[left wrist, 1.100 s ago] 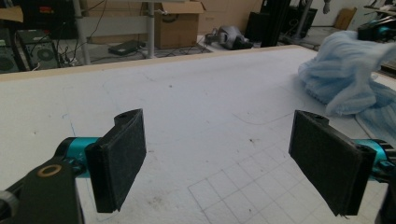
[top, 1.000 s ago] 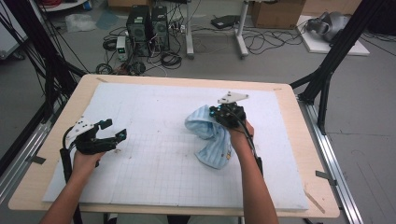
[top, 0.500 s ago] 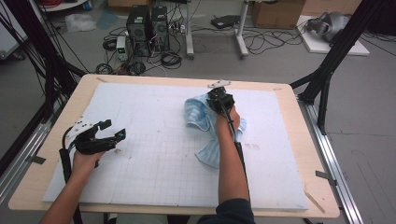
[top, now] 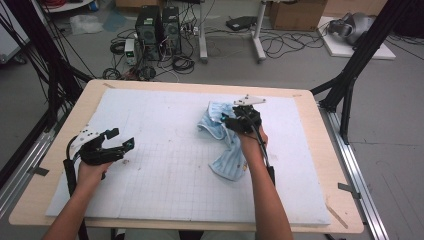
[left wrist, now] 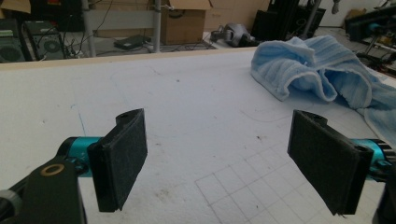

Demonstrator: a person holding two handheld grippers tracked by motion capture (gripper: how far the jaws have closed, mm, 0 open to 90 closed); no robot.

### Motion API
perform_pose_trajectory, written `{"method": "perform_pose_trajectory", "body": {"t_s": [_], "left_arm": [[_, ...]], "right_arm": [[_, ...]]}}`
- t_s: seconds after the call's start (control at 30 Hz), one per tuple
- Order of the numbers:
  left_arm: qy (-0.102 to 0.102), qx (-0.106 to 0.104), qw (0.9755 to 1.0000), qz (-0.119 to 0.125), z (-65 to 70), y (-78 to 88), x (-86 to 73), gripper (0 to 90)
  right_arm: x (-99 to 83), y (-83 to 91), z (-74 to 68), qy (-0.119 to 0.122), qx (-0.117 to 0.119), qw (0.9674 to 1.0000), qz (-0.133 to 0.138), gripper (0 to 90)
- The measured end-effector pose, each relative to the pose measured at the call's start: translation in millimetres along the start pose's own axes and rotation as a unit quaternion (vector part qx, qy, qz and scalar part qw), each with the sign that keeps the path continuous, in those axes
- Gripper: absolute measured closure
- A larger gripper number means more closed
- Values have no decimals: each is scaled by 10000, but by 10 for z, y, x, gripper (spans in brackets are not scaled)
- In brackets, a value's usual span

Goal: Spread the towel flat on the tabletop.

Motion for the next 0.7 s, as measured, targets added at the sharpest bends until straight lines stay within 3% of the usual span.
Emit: {"method": "perform_pose_trajectory", "body": {"t_s": [0.03, 0.07, 0.17, 0.2, 0.23, 0.3, 0.4, 0.43, 0.5, 0.57, 0.6, 0.63, 0.67, 0.7], "left_arm": [[9, 5, 10000, 4, -1, 0, 0, 202], [15, 10, 10000, 2, -2, 0, -1, 202], [1, 4, 10000, 0, 0, 0, -1, 202], [10, 1, 10000, 5, 3, -3, -1, 202], [19, 1, 10000, 8, 3, -4, -2, 202], [17, 5, 10000, -12, 0, -4, -6, 202], [44, 21, 10000, -3, -11, 2, -9, 202], [51, 25, 10000, 9, -15, 4, -9, 202], [79, 40, 10000, 26, -25, 4, -11, 202], [84, 36, 10000, 20, -31, 5, -13, 202], [100, 49, 9999, 42, -29, 6, -10, 202], [92, 52, 9999, 39, -31, 10, -8, 202], [101, 62, 9999, 48, -32, 12, -6, 202], [109, 63, 9999, 56, -33, 12, -6, 202]], "right_arm": [[-142, 45, -43, 200, 15, 9996, -185, 498], [-142, 45, -43, 200, 15, 9996, -185, 498], [-369, 22, -71, 366, 160, 9981, -477, 494], [-486, -52, -42, 276, 210, 9969, -705, 462], [-486, -52, -42, 276, 210, 9969, -705, 462], [-568, -149, -9, 291, 28, 9951, -946, 451], [-645, -284, 50, 420, -422, 9914, -1168, 453], [-660, -317, 59, 361, -443, 9911, -1200, 461], [-652, -332, 43, 240, -478, 9917, -1168, 624], [-653, -339, -6, 337, -496, 9913, -1169, 779], [-656, -340, -36, 303, -405, 9915, -1196, 790], [-658, -336, -92, 47, -4, 9925, -1225, 794], [-658, -336, -92, 47, -4, 9925, -1225, 794], [-666, -332, -134, -47, 152, 9925, -1209, 794]]}}
Point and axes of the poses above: each handheld gripper's, and its own axes: y roughly backward along the jaws, x roughly out of its top, z roughly to its right, the point moved 4 cm from there along -y, roughly forward along the jaws, and after that the axes turned 13 degrees about -y, right-handed, at the moved point
